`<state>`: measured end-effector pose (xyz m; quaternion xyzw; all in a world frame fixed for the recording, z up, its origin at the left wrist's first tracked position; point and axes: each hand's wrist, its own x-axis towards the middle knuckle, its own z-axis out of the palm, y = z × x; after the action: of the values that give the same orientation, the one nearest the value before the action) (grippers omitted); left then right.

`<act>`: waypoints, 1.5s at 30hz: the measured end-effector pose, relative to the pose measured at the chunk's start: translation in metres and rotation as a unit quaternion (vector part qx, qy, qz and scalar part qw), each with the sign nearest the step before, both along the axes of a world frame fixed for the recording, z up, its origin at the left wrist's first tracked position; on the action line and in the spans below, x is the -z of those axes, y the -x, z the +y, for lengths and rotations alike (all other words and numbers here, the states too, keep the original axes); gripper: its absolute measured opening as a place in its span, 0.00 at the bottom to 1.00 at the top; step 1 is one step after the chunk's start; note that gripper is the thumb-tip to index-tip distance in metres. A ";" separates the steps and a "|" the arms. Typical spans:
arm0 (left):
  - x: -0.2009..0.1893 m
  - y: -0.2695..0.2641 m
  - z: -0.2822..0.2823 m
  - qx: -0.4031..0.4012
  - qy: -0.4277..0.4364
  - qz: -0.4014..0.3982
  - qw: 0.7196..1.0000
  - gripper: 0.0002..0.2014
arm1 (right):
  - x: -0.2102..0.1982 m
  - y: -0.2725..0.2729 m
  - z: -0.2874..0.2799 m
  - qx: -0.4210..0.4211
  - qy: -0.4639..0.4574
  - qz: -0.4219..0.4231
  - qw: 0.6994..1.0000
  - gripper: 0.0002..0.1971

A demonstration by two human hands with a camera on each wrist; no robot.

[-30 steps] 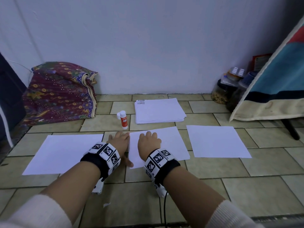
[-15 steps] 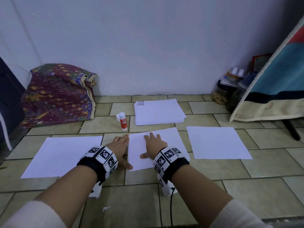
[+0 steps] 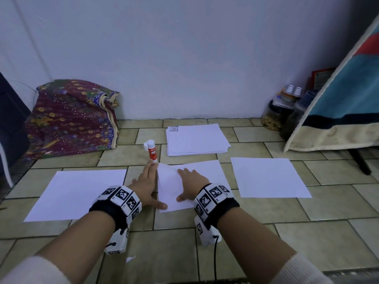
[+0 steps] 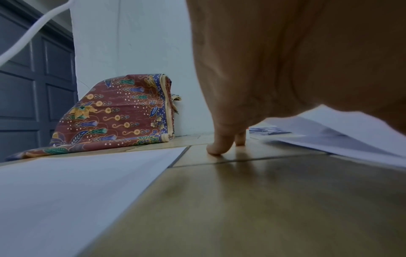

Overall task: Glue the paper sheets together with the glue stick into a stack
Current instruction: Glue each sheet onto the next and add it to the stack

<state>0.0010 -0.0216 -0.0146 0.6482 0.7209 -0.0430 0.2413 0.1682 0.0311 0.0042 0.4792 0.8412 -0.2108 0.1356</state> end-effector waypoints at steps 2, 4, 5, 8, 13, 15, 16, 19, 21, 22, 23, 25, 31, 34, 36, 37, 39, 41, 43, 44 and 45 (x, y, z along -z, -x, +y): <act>0.001 -0.002 -0.002 -0.007 0.000 0.000 1.000 0.72 | -0.001 -0.001 0.001 0.006 0.000 0.009 1.000 0.45; 0.002 -0.001 -0.002 -0.012 0.011 -0.002 1.000 0.72 | -0.001 -0.002 0.000 0.009 0.007 0.008 1.000 0.44; 0.003 -0.001 -0.001 -0.008 0.020 0.004 1.000 0.71 | 0.000 -0.002 0.000 0.009 0.011 0.004 1.000 0.45; 0.004 0.000 0.000 0.009 0.047 0.029 0.998 0.67 | -0.001 -0.003 0.002 0.007 0.019 -0.010 1.000 0.46; 0.001 -0.004 -0.002 0.026 0.063 0.052 0.996 0.62 | 0.001 -0.007 0.004 -0.002 0.031 -0.028 0.999 0.49; 0.001 -0.005 -0.002 0.019 0.068 0.059 0.996 0.62 | 0.002 -0.007 0.004 0.001 0.030 -0.030 0.999 0.49; 0.001 -0.006 -0.002 0.017 0.069 0.061 0.996 0.63 | 0.002 -0.006 0.004 0.003 0.031 -0.029 0.999 0.49; 0.002 -0.006 -0.002 0.012 0.070 0.063 0.995 0.63 | 0.002 -0.005 0.004 0.012 0.035 -0.033 0.999 0.50; 0.002 -0.007 -0.002 0.011 0.070 0.064 0.995 0.63 | 0.002 -0.005 0.005 0.013 0.039 -0.038 0.998 0.50; 0.002 -0.007 -0.002 0.013 0.069 0.065 0.995 0.63 | 0.002 -0.004 0.006 0.013 0.043 -0.040 0.998 0.50; 0.002 -0.007 -0.002 0.014 0.068 0.065 0.995 0.63 | 0.002 -0.004 0.007 0.014 0.046 -0.042 0.998 0.50; 0.002 -0.007 -0.002 0.018 0.069 0.065 0.995 0.62 | 0.002 -0.002 0.007 0.016 0.050 -0.043 0.998 0.51; 0.003 -0.006 -0.002 0.023 0.074 0.069 0.995 0.62 | 0.002 0.000 0.009 0.020 0.059 -0.044 0.997 0.52; 0.003 -0.006 -0.002 0.025 0.079 0.075 0.994 0.62 | 0.003 0.001 0.009 0.024 0.058 -0.041 0.997 0.51; 0.001 -0.007 -0.002 0.026 0.082 0.077 0.993 0.61 | 0.004 0.002 0.008 0.026 0.053 -0.038 0.997 0.51; 0.000 -0.008 -0.002 0.026 0.083 0.075 0.993 0.61 | 0.004 0.002 0.007 0.026 0.052 -0.037 0.998 0.51; -0.001 -0.009 -0.002 0.026 0.085 0.074 0.993 0.61 | 0.005 0.001 0.007 0.025 0.052 -0.037 0.998 0.51; -0.001 -0.008 -0.002 0.026 0.086 0.077 0.993 0.61 | 0.005 0.000 0.006 0.023 0.051 -0.037 0.998 0.51; -0.001 -0.008 -0.001 0.027 0.088 0.080 0.993 0.61 | 0.005 0.000 0.006 0.023 0.049 -0.034 0.998 0.52; 0.000 -0.008 -0.001 0.027 0.090 0.080 0.992 0.61 | 0.005 0.000 0.005 0.022 0.048 -0.033 0.998 0.52; 0.000 -0.008 -0.001 0.027 0.091 0.078 0.992 0.61 | 0.005 -0.001 0.005 0.019 0.047 -0.033 0.998 0.52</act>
<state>0.0086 -0.0228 -0.0145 0.6375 0.7130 -0.1654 0.2406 0.1691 0.0362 -0.0011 0.4944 0.8166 -0.2366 0.1812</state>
